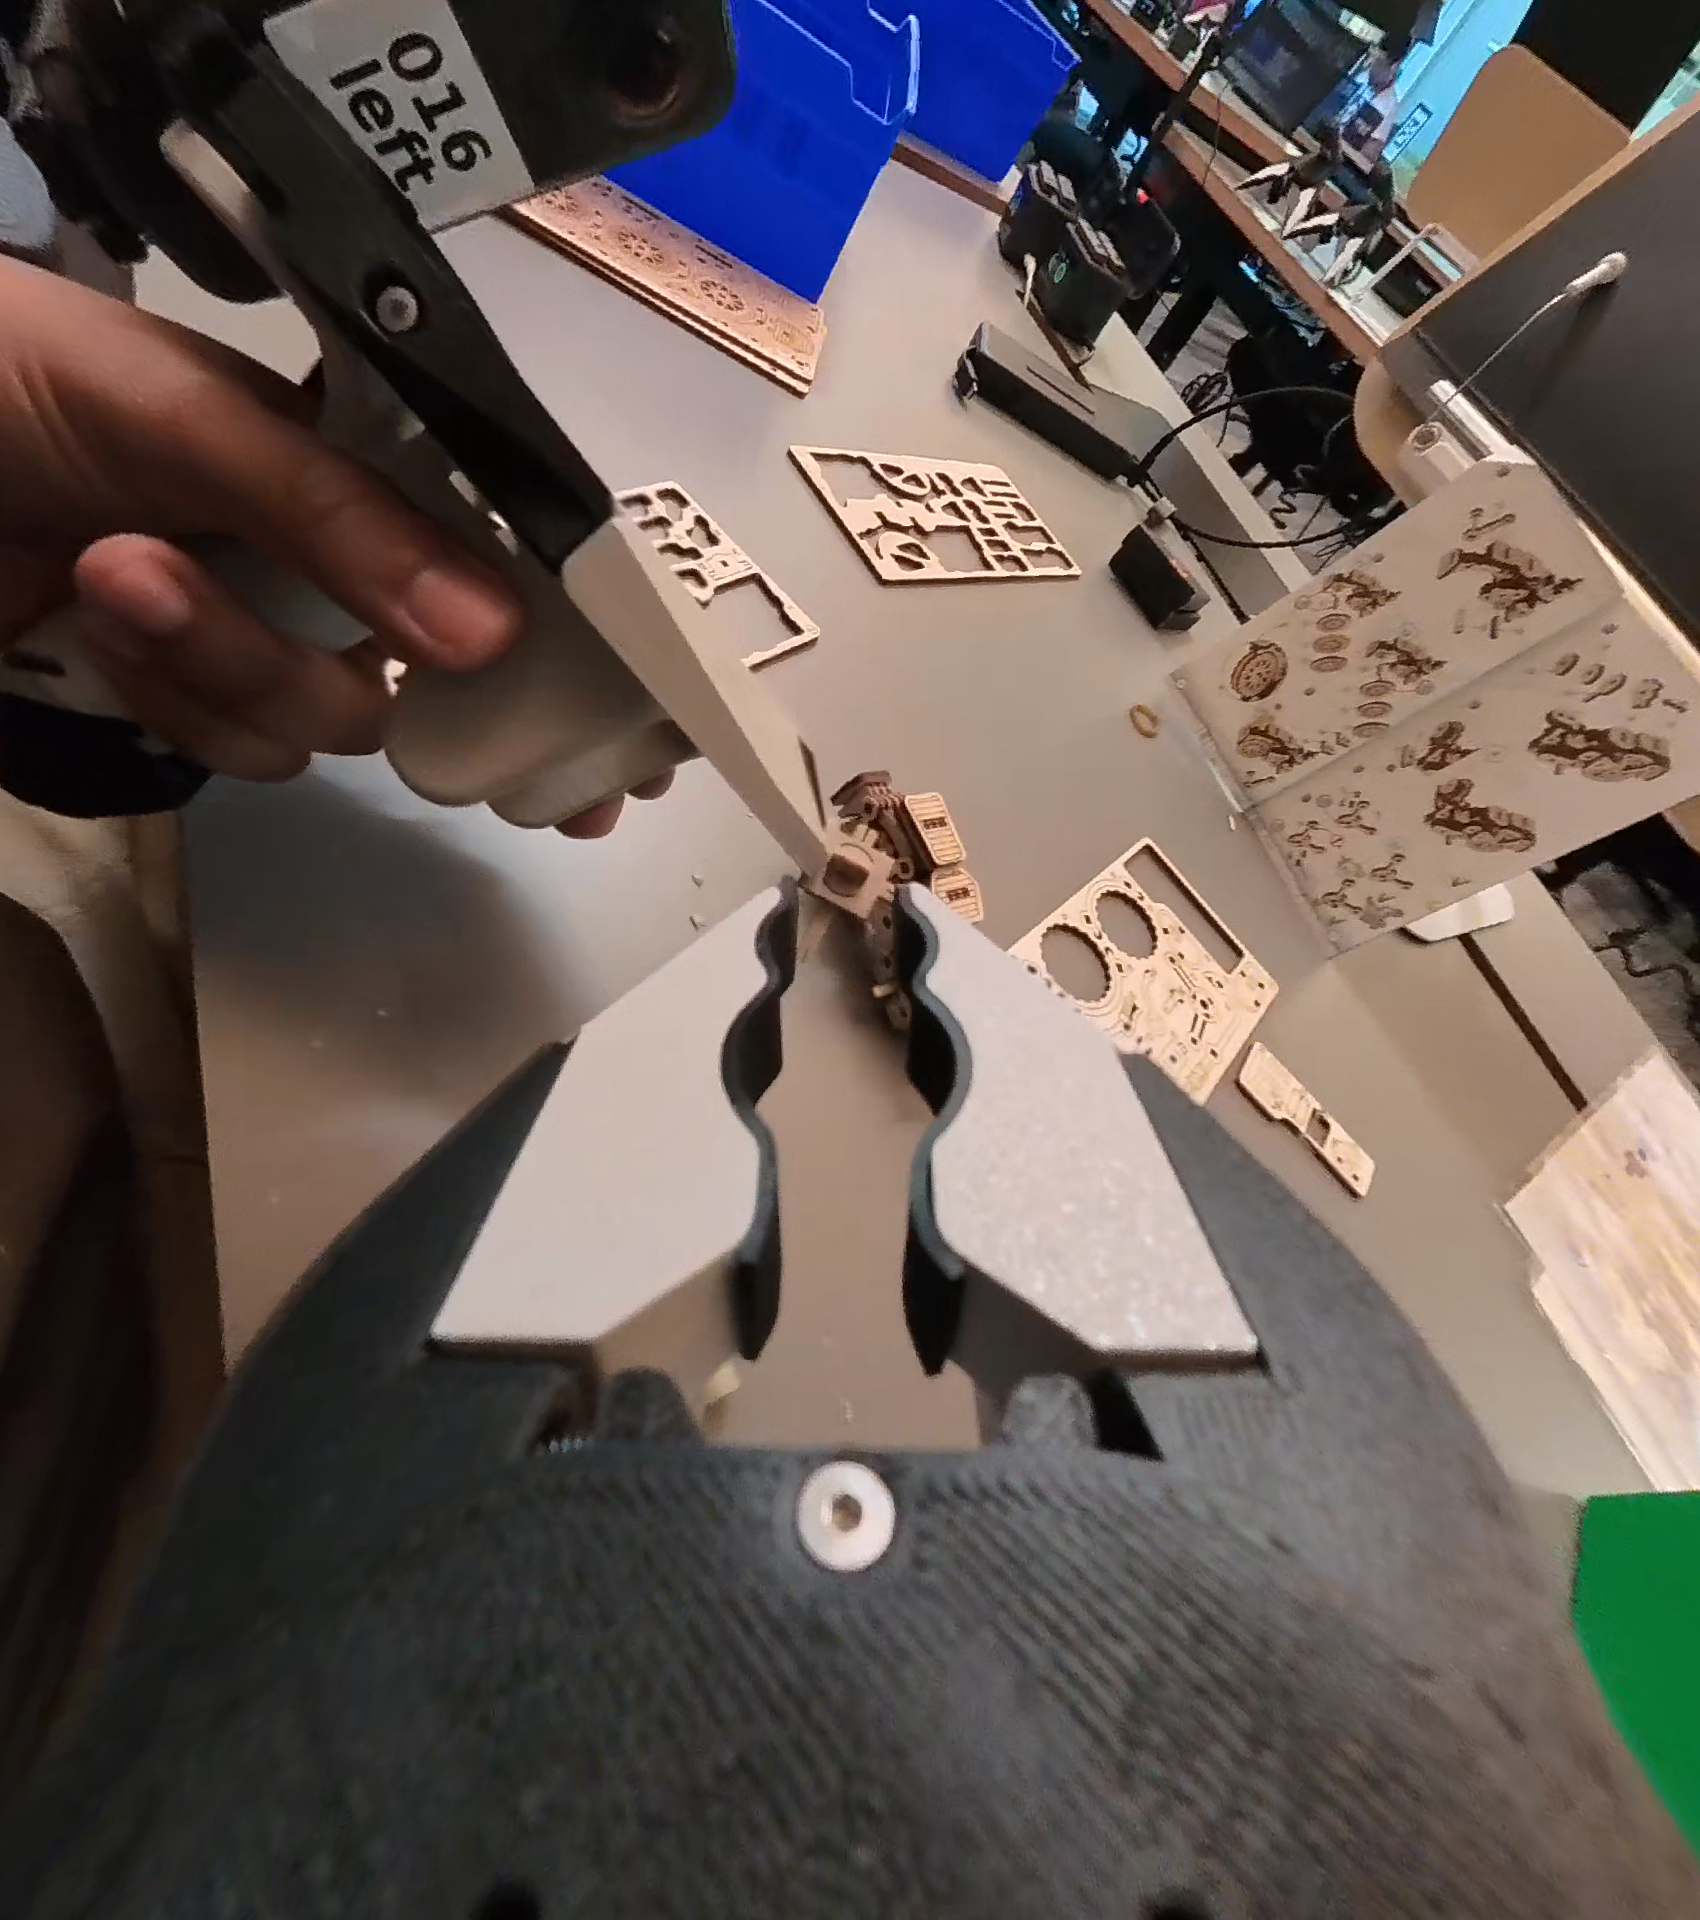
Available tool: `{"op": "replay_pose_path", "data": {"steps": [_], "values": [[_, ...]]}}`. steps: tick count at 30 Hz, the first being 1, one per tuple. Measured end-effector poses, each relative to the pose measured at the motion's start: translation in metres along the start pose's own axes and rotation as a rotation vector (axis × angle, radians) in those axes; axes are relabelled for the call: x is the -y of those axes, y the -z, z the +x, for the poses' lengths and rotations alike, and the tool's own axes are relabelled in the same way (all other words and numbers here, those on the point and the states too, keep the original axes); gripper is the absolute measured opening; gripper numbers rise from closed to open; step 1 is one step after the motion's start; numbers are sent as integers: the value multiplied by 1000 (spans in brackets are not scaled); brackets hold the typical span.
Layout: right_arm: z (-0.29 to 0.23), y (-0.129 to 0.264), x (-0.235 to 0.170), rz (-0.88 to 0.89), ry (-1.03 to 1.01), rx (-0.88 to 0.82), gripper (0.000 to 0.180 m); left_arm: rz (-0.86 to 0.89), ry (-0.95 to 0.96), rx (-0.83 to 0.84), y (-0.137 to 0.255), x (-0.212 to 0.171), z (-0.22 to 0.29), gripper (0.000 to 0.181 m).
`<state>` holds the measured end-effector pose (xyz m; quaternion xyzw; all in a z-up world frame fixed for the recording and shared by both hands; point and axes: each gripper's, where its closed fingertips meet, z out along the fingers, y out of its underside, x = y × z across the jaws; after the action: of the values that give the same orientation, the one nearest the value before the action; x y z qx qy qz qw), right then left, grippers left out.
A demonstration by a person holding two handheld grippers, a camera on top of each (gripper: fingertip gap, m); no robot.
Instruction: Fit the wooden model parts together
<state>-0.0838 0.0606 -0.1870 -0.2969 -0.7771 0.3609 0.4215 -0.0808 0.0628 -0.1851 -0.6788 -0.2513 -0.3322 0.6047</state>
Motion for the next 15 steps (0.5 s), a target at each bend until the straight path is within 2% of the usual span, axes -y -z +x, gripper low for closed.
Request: {"op": "replay_pose_path", "data": {"steps": [2,4,11,15], "values": [[0,0,0,3,-6,3,15,-3,-1,-11,0,0,1,7],[0,1,0,6,1,3,3,-5,3,-46,0,0,5,8],[-3,1,-3,12,-38,39,2,-51,-49,-63,-4,-7,8,10],[7,5,-9,41,-188,80,3,-20,-75,-7,2,6,-5,7]]}}
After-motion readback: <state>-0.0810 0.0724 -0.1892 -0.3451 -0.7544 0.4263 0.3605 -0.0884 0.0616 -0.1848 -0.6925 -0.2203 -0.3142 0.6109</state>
